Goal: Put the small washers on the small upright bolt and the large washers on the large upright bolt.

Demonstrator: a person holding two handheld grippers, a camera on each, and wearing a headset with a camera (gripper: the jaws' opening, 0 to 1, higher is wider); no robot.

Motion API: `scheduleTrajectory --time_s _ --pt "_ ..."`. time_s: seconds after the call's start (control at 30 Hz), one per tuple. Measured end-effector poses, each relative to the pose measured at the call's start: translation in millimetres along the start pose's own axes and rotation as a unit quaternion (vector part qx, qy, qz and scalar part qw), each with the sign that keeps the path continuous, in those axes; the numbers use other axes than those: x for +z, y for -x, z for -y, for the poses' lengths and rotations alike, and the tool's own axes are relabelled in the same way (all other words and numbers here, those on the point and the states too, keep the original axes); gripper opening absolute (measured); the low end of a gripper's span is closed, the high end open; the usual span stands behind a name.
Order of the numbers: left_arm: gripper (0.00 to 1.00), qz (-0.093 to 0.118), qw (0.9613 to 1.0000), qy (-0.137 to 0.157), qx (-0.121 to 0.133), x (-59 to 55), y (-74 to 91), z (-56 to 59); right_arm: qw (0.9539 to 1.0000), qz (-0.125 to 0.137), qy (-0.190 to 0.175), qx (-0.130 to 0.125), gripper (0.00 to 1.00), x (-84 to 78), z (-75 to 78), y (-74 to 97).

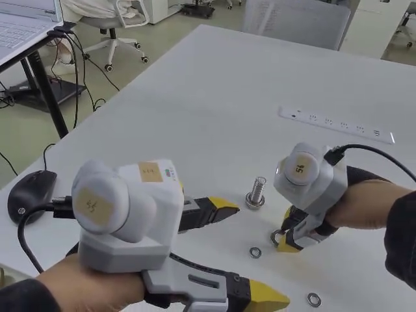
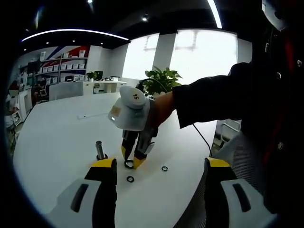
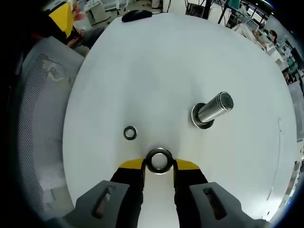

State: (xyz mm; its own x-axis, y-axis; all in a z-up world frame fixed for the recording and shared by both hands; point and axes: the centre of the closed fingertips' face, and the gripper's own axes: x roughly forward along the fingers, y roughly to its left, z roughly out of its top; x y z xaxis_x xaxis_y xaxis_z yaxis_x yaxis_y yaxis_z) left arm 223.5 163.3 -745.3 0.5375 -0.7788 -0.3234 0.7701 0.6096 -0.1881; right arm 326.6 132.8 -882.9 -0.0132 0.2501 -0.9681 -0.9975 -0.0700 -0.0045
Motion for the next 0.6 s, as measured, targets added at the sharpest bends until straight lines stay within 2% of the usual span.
scheduleTrajectory --time_s 0.6 --pt "0.75 -0.001 1.0 0.0 0.001 -0.4 -0.2 -1.1 1.0 -0.003 0.004 0.005 0.24 1.4 -0.1 4.9"
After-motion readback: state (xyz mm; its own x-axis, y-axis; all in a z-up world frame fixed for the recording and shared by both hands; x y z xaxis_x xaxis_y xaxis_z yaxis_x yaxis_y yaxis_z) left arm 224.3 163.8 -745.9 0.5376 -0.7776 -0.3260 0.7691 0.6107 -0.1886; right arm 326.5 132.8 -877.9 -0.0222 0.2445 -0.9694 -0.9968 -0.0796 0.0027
